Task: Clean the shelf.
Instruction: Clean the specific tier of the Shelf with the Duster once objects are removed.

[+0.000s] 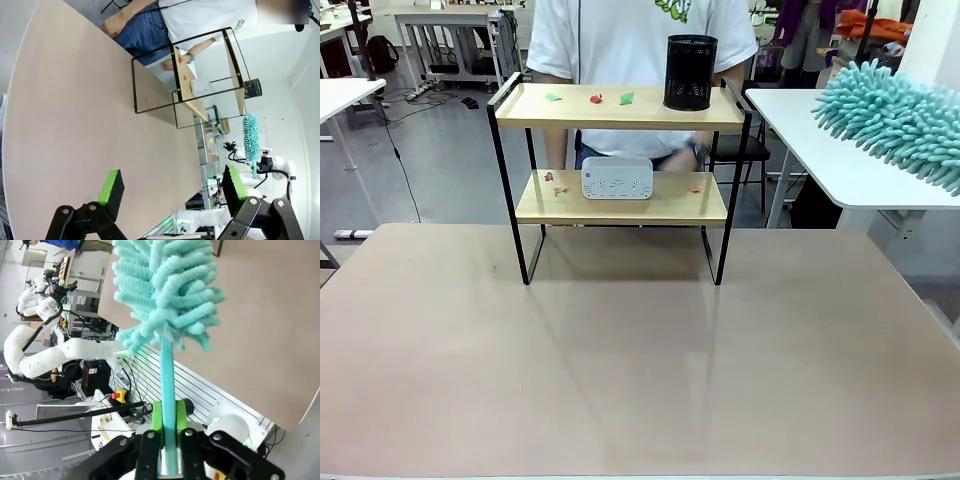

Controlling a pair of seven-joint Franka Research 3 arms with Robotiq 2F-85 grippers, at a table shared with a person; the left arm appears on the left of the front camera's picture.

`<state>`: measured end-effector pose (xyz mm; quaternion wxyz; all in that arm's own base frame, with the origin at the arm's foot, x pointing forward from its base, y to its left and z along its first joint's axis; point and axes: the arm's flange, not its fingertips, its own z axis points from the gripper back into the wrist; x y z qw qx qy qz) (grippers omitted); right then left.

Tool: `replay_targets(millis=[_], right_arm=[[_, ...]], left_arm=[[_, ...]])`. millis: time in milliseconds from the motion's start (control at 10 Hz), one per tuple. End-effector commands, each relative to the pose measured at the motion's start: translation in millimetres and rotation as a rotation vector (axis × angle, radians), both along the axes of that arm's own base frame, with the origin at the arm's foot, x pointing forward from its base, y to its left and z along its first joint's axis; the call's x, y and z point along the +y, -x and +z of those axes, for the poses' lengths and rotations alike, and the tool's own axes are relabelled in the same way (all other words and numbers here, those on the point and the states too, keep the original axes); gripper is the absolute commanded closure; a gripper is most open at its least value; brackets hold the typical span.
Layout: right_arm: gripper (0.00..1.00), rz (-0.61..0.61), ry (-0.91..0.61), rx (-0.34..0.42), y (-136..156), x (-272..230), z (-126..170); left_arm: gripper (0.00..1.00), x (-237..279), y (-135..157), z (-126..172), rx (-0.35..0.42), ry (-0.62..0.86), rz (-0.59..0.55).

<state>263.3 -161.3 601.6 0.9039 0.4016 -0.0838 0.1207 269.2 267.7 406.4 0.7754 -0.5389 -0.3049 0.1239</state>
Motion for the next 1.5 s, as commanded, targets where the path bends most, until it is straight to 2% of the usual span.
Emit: replay_targets(millis=[0, 1400], right_arm=[[1.00, 0.000, 0.005, 0.014, -1.8, -1.2, 5.0], [1.00, 0.000, 0.005, 0.014, -1.8, -1.2, 5.0]], left_arm=[[0.00, -0.6, -0.7, 0.0, -0.036, 0.000, -0.004], [0.00, -0.6, -0.7, 0.0, -0.036, 0.000, -0.004]])
